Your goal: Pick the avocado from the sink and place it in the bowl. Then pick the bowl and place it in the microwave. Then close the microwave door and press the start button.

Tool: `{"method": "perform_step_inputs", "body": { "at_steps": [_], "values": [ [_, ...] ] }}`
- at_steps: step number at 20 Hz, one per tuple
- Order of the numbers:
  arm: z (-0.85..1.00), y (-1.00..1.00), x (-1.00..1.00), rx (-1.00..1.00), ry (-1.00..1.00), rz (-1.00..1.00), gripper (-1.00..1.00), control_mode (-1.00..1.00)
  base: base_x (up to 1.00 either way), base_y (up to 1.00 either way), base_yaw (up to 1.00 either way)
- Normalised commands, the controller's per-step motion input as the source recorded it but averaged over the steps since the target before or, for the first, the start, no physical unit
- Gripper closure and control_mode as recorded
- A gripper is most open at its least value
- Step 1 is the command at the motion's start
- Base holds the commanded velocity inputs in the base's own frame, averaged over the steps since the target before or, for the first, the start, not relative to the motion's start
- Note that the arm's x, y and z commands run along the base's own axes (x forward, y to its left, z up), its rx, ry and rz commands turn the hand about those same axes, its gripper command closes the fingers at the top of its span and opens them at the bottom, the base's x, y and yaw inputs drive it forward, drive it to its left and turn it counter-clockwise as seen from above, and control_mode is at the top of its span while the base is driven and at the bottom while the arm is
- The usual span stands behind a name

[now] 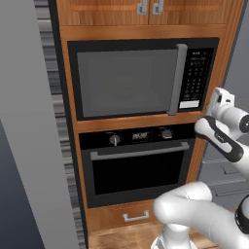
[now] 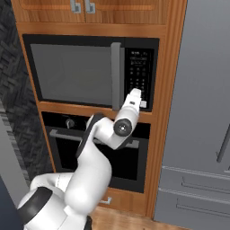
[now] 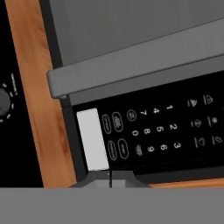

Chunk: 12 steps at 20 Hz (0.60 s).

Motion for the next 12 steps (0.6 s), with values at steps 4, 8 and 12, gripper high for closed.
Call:
{"method": "perform_step_inputs", "body": {
  "at_steps": [4,8,12],
  "values": [
    [0.00,0.00,0.37,0.00,0.00,0.00,1.00,-1.00,0.00,0.00,0.00],
    [-0.06,-0.15,0.43,0.03,0.00,0.00,1.00,-1.00,0.00,0.00,0.00],
    [-0.19,-0.09,0.61,0.02,0.00,0.00,1.00,-1.00,0.00,0.00,0.00]
  ]
}}
